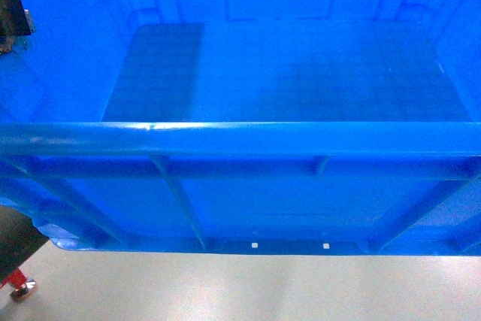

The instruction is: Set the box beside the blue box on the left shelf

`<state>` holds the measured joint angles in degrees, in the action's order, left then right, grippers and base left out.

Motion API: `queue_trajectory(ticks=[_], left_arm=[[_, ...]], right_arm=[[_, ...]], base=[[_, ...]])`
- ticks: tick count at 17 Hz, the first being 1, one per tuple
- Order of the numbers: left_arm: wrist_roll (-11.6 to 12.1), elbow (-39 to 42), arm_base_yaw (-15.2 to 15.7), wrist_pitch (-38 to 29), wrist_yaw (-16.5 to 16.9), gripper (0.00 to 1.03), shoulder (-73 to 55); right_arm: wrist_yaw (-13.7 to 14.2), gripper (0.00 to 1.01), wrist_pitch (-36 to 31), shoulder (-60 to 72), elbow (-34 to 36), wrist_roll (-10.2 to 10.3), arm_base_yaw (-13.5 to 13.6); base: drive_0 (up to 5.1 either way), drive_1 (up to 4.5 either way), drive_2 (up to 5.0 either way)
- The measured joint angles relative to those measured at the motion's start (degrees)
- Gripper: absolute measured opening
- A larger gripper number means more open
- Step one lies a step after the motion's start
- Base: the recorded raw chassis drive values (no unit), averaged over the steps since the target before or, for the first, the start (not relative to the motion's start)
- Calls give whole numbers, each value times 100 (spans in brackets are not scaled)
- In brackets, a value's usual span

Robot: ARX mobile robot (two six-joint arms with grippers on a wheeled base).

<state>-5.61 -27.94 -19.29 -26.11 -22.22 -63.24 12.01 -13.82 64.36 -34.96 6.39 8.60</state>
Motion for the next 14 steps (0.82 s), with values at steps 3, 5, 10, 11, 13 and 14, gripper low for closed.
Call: queue_trajectory(ticks=[3,5,10,11,13,14], left_arm=[[0,0,0,0,0,12,0],[0,0,0,2,2,12,0],[0,0,0,2,2,12,0],[0,0,0,2,4,12,0],[0,0,0,-2,4,12,0],[0,0,0,2,7,12,0]], right_arm=[[0,20,0,0,0,0,0],[0,20,2,0,0,0,0],[0,20,2,0,0,0,0],[0,20,0,0,0,0,0],[2,19,-2,0,0,0,0],[2,19,2,0,0,0,0]], base=[[-145,-145,-145],[-148,-148,-148],[-161,-161,-161],[-149,-149,-149],[-140,-140,-140],[-151,-151,-151]])
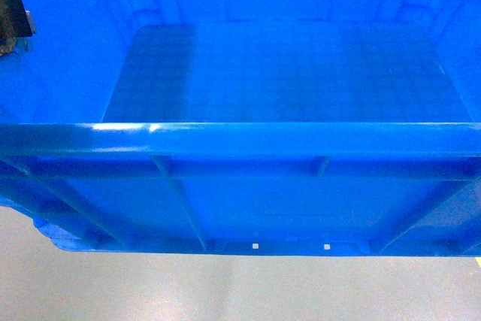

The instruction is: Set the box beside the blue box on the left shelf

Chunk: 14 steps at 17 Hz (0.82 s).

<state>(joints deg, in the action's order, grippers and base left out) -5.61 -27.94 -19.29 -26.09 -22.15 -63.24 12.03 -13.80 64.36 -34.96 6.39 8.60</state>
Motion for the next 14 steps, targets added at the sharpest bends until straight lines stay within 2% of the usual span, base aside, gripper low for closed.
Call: queue_trajectory(ticks=[7,14], left_arm=[[-7,0,-13,-7,22,11,0],[-7,11,-9,11,11,11,39]], right_arm=[[20,19,-4,-13,0,0,-7],[17,19,4,-35,9,-2,0]], base=[[-118,-118,-118],[4,419,-411]])
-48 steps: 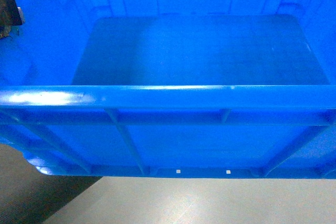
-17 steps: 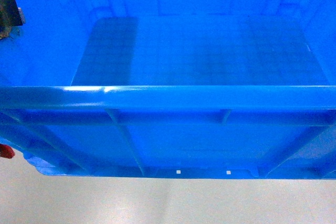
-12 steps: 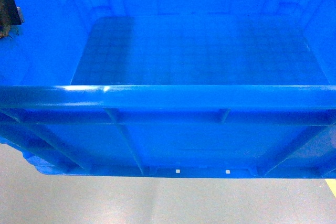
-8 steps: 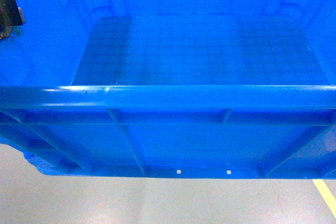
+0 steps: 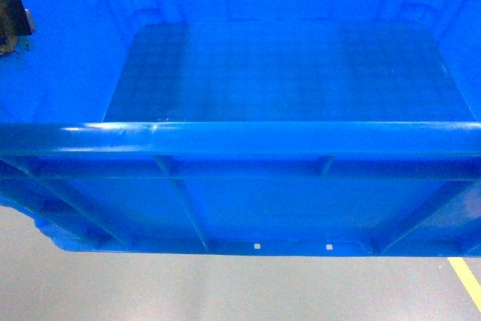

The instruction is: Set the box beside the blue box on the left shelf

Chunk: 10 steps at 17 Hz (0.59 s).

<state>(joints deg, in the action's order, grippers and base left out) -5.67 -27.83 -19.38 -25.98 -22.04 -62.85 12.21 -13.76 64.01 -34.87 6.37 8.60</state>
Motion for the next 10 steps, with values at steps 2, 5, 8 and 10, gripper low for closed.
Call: queue_trajectory(ticks=[2,5,8,10], left_arm=[[2,0,0,-20,0,11,2],[-9,0,0,-17,9,11,-2],[-7,0,11,-7,2,11,-2],[-4,0,7,-17,4,11,-2]], right_arm=[[-2,19,-22,0,0,0,0],[0,19,-4,0,0,0,-2],[0,19,-17,11,0,0,0],[-2,19,-7,11,0,0,0]], base=[[2,417,-413],[72,487,-343],[2,417,-413],[-16,399,-431]])
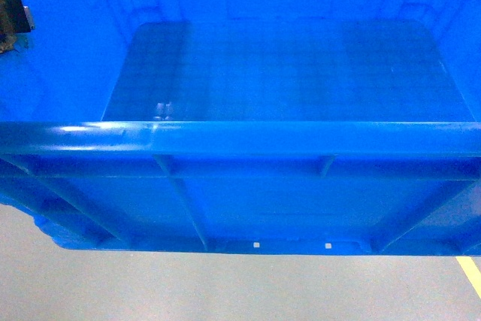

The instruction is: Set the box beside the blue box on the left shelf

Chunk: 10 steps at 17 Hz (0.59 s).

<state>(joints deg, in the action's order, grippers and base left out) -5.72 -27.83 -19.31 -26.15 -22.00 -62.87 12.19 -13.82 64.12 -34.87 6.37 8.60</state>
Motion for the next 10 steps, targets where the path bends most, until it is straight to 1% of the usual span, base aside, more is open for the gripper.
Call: queue_trajectory(ticks=[10], left_arm=[[-4,2,0,0,13,11,0]], right_arm=[[2,19,4,-9,0,-2,0]], base=[[1,424,-423]])
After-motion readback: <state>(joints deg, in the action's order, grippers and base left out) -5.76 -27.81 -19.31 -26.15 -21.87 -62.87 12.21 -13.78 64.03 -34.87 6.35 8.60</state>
